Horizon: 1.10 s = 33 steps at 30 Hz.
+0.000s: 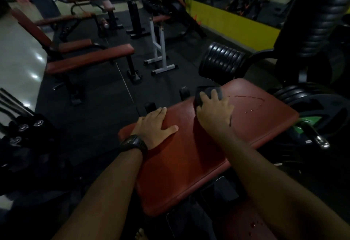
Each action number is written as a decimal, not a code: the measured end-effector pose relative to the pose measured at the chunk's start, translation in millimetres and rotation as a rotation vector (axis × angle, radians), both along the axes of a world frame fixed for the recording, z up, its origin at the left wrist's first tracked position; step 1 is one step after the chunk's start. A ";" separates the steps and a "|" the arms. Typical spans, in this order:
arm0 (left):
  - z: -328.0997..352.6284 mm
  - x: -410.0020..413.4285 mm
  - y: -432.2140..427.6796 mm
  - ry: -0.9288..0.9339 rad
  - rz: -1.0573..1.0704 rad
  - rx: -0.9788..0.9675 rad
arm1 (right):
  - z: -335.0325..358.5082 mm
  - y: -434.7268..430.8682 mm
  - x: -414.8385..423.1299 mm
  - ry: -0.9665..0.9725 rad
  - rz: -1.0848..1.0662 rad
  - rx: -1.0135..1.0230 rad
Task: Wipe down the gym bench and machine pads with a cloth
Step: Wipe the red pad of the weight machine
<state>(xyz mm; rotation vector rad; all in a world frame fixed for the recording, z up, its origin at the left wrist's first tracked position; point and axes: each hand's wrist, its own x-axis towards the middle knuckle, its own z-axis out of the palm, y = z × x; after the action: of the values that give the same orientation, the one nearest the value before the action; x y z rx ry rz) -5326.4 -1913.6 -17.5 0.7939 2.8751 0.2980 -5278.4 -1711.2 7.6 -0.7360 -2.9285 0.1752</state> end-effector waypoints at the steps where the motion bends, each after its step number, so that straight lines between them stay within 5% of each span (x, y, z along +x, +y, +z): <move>1: -0.1 -0.2 0.6 0.013 0.002 0.001 | -0.1 -14.8 8.7 0.009 0.007 0.008; 8: 0.9 1.6 2.6 0.035 0.003 0.015 | -7.8 -37.0 19.0 0.054 0.363 0.149; 15: 1.5 3.9 0.9 0.024 -0.003 -0.012 | -7.6 -3.7 47.4 0.008 -0.029 0.062; 23: 0.0 2.4 3.1 0.052 -0.013 -0.043 | -12.8 -39.4 50.6 0.079 0.314 0.138; 28: -1.1 6.5 -1.8 0.034 -0.037 -0.047 | -4.7 16.8 46.5 0.010 0.021 0.051; 33: -3.9 6.9 -0.8 0.043 -0.042 -0.056 | -9.5 -42.7 87.1 0.056 -0.068 0.086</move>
<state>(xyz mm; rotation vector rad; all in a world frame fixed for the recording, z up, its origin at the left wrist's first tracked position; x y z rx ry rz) -5319.5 -1914.4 -21.5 0.8600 2.8885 0.1969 -5191.3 -1753.8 -1.8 -0.8020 -2.8338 0.0622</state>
